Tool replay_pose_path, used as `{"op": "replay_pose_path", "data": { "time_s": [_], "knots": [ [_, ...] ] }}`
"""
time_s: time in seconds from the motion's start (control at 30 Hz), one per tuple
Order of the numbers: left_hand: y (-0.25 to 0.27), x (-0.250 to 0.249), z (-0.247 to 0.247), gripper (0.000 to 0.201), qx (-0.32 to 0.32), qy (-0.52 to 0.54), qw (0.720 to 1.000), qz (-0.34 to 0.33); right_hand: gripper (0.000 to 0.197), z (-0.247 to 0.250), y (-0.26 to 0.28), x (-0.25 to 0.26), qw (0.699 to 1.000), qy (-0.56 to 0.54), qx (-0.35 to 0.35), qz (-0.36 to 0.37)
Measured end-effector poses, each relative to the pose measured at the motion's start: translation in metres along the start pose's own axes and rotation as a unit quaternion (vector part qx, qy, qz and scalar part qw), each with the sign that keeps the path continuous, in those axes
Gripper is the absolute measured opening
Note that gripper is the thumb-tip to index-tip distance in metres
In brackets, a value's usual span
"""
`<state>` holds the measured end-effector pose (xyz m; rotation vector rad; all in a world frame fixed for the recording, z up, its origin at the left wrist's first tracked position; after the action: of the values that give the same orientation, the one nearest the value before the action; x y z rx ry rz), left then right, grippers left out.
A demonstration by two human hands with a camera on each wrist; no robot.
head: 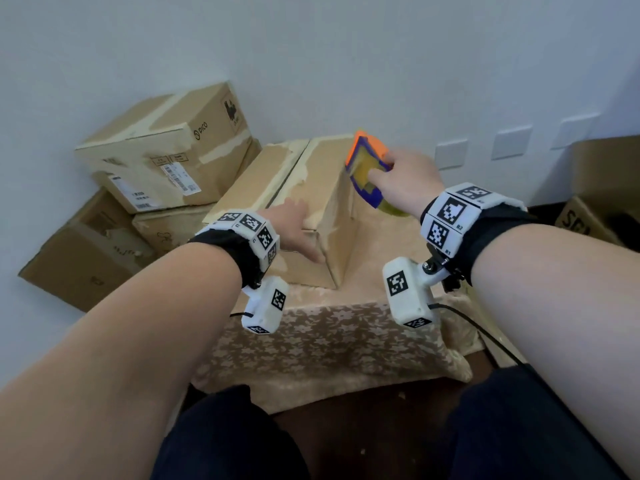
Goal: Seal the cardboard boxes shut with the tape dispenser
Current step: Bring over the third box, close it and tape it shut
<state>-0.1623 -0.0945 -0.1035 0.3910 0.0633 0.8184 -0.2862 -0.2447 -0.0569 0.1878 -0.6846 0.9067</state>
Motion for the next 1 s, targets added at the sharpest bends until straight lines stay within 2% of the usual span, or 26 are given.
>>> {"op": "replay_pose_path", "data": {
  "time_s": [0.1,0.17,0.23,0.3,0.37,0.47,0.63,0.8,0.9,1.0],
  "knots": [
    [0.007,0.017,0.001,0.120,-0.017,-0.017,0.999,-0.043,0.020,-0.001,0.000,0.030,0.999,0.024,-0.024,0.031],
    [0.011,0.027,0.003,0.105,-0.077,-0.034,0.994,-0.063,0.020,-0.011,-0.002,0.047,0.998,0.038,-0.011,0.056],
    [0.012,0.033,0.002,0.086,-0.128,-0.040,0.988,-0.081,0.029,-0.022,-0.004,0.063,0.994,0.067,0.012,0.087],
    [0.011,0.037,-0.001,0.070,-0.159,-0.028,0.983,-0.086,0.033,-0.030,-0.008,0.075,0.988,0.091,0.008,0.121],
    [0.010,0.040,-0.002,0.059,-0.177,0.000,0.980,-0.088,0.034,-0.040,-0.015,0.079,0.987,0.098,0.007,0.125],
    [0.006,0.044,-0.004,0.051,-0.179,0.017,0.978,-0.105,0.034,-0.057,-0.025,0.083,0.988,0.095,0.012,0.122],
    [0.005,0.044,-0.008,0.051,-0.168,0.012,0.977,-0.131,0.037,-0.075,-0.035,0.086,0.990,0.059,0.012,0.129],
    [0.008,0.042,-0.010,0.052,-0.148,0.017,0.981,-0.125,0.048,-0.059,-0.023,0.080,0.990,0.045,-0.021,0.135],
    [0.012,0.039,-0.010,0.052,-0.129,0.010,0.985,-0.117,0.031,-0.044,-0.011,0.074,0.988,0.040,-0.038,0.146],
    [0.016,0.035,-0.011,0.051,-0.108,-0.003,0.988,-0.112,0.019,-0.045,0.000,0.067,0.983,0.056,0.000,0.175]
  ]
}}
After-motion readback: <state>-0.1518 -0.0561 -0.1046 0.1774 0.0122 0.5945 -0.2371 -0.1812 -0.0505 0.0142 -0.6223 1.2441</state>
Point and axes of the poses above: each hand's wrist, its own y-axis away from the middle knuckle, its own z-axis out of the back of the hand, x = y × z, the point moved 8 cm from there along -y, towards the middle knuckle, and after that the axes turned 5 degrees about z, right-handed, at the moved point
